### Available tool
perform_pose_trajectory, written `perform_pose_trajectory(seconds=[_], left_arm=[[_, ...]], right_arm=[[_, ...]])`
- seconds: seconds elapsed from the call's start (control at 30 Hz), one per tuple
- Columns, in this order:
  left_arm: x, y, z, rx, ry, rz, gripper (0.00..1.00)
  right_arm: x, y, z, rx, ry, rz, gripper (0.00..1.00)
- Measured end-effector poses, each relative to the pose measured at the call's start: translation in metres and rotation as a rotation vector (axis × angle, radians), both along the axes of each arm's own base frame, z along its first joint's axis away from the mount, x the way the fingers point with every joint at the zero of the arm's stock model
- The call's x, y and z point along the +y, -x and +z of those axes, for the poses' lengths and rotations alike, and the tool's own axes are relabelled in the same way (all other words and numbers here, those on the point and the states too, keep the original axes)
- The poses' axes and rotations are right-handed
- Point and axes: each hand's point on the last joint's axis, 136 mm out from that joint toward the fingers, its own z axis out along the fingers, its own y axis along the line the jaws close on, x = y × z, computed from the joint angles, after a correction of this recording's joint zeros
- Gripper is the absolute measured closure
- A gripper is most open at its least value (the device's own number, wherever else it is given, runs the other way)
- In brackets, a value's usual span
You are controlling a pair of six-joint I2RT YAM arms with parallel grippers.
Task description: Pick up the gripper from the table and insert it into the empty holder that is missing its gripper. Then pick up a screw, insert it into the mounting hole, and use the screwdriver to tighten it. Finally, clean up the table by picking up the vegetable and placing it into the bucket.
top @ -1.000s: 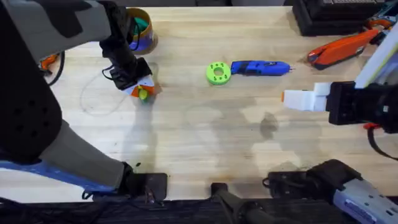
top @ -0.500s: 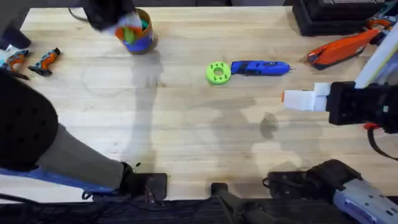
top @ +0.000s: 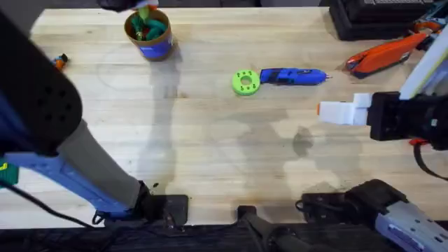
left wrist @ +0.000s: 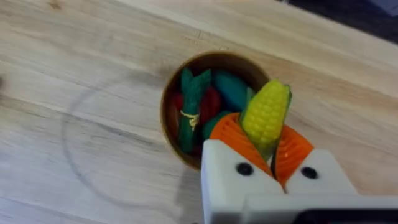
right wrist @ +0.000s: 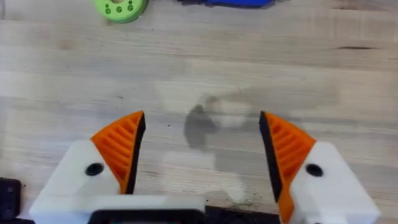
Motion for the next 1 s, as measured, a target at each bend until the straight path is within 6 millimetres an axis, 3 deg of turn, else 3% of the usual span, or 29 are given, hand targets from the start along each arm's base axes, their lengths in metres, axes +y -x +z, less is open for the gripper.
perform_pose_trajectory(seconds=[0.13,0.17,0.3,0.33,0.37,0.53,0.67,0.77,1.0], left_arm=[[0.003,-0.001,-0.02,0.043,-0.005,0.006,0.964],[0.003,-0.001,-0.021,0.048,-0.011,0.002,0.868],[0.006,0.002,-0.02,0.055,-0.013,0.01,0.222],[0.008,0.004,-0.021,0.063,-0.014,0.012,0.095],[0.009,0.008,-0.023,0.084,-0.013,0.015,0.032],[0.016,0.037,-0.038,0.213,-0.01,0.032,0.015],[0.022,0.061,-0.036,0.286,-0.008,0.045,0.015],[0.023,0.079,-0.018,0.299,-0.01,0.044,0.015],[0.016,0.136,0.046,0.255,-0.026,0.011,0.011]], right_arm=[[0.0,0.0,0.0,0.0,0.0,0.0,0.009],[0.0,0.0,0.0,0.0,0.0,0.0,0.01],[0.0,0.0,0.0,0.0,0.0,0.0,0.01],[0.0,0.0,0.0,0.0,0.0,0.0,0.01],[0.0,0.0,0.0,0.0,0.0,0.0,0.009],[0.0,0.0,0.0,0.0,0.0,0.0,0.009],[0.0,0.0,0.0,0.0,0.0,0.0,0.01],[0.0,0.0,0.0,0.0,0.0,0.0,0.01],[0.0,0.0,0.0,0.0,0.0,0.0,0.01]])
